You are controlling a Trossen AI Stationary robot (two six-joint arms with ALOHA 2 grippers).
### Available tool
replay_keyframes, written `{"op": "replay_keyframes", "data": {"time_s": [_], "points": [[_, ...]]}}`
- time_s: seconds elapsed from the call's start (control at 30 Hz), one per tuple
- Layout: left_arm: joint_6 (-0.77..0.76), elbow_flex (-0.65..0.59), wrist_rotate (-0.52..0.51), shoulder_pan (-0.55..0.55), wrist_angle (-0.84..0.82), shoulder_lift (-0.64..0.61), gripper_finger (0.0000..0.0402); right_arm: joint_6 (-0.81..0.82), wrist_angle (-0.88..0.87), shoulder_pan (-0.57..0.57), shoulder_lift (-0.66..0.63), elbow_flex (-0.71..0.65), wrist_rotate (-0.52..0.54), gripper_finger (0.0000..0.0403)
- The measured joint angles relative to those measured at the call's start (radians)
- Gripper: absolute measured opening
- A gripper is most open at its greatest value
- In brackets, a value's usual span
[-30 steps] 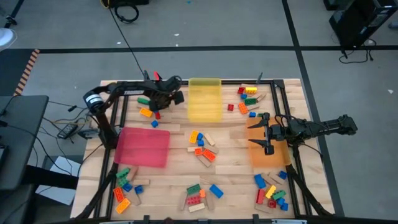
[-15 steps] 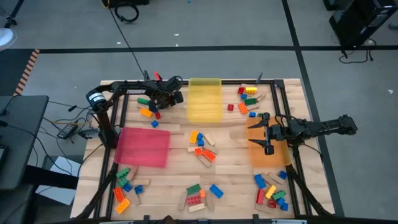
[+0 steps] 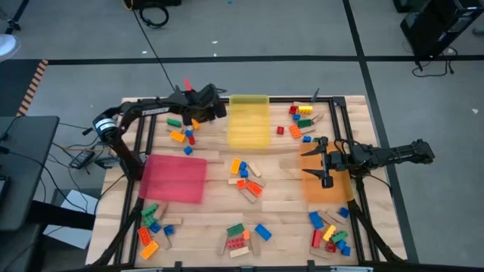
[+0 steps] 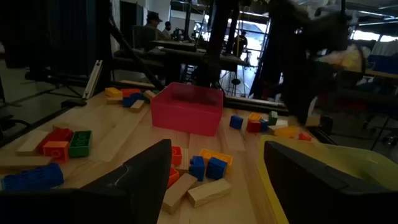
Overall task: Sort blocks by size
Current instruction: Put the wooden block into the yellow bin
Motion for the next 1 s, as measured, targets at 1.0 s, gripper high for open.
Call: {"op": "replay_keyframes", "data": {"time_s": [1.0], "points": [[0.301,0.985,0.191,-0.086,-0.409,0.681,0.0086,0.0,0.002,0.0,0.0,0.0,0.0,0.0271]]}}
